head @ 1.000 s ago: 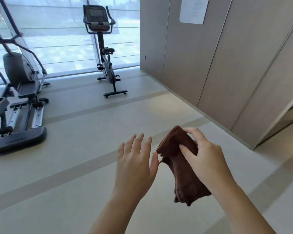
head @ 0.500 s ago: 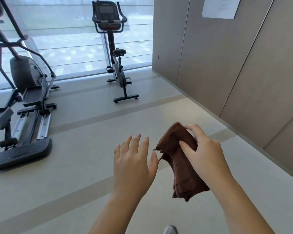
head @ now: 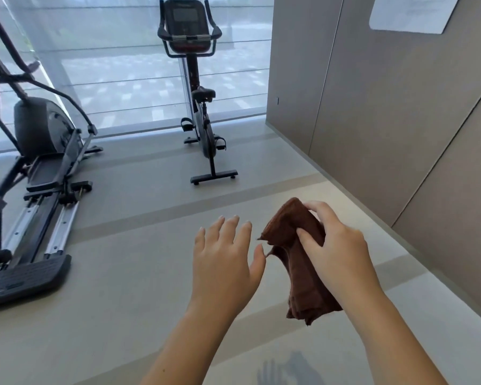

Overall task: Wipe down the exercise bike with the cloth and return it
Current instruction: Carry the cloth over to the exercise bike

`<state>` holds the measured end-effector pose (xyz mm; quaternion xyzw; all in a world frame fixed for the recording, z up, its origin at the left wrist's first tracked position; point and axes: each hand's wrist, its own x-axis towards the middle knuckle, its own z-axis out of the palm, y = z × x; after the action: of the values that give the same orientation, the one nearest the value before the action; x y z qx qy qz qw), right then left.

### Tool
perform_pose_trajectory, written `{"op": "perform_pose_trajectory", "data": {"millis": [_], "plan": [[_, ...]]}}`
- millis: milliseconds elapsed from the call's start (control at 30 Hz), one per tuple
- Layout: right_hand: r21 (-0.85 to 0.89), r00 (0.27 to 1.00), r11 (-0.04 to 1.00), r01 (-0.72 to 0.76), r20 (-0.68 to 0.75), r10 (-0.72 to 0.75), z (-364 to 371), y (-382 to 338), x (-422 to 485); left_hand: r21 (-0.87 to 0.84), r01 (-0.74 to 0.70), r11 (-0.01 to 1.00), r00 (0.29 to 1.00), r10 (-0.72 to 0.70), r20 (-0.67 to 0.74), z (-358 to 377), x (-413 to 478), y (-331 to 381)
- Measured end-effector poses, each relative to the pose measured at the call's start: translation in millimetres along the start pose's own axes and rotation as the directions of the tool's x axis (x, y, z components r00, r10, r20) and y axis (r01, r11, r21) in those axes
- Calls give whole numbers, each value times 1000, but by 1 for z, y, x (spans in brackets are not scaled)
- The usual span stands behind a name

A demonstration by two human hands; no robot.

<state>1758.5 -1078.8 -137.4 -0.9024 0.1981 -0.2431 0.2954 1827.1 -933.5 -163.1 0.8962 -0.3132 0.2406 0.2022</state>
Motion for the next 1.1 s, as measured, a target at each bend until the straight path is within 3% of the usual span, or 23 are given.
{"op": "perform_pose_trajectory", "data": {"millis": [300, 667, 1100], "plan": [[-5, 998, 999, 34, 55, -34, 91, 4, 175, -51, 51, 997, 999, -51, -3, 93, 141, -92], [-14, 996, 996, 84, 25, -83, 210, -53, 422, -79, 39, 996, 999, -42, -35, 176, 353, -243], [61, 991, 993, 100, 88, -105, 315, -31, 648, -15, 103, 995, 994, -104, -34, 289, 546, -335]]}}
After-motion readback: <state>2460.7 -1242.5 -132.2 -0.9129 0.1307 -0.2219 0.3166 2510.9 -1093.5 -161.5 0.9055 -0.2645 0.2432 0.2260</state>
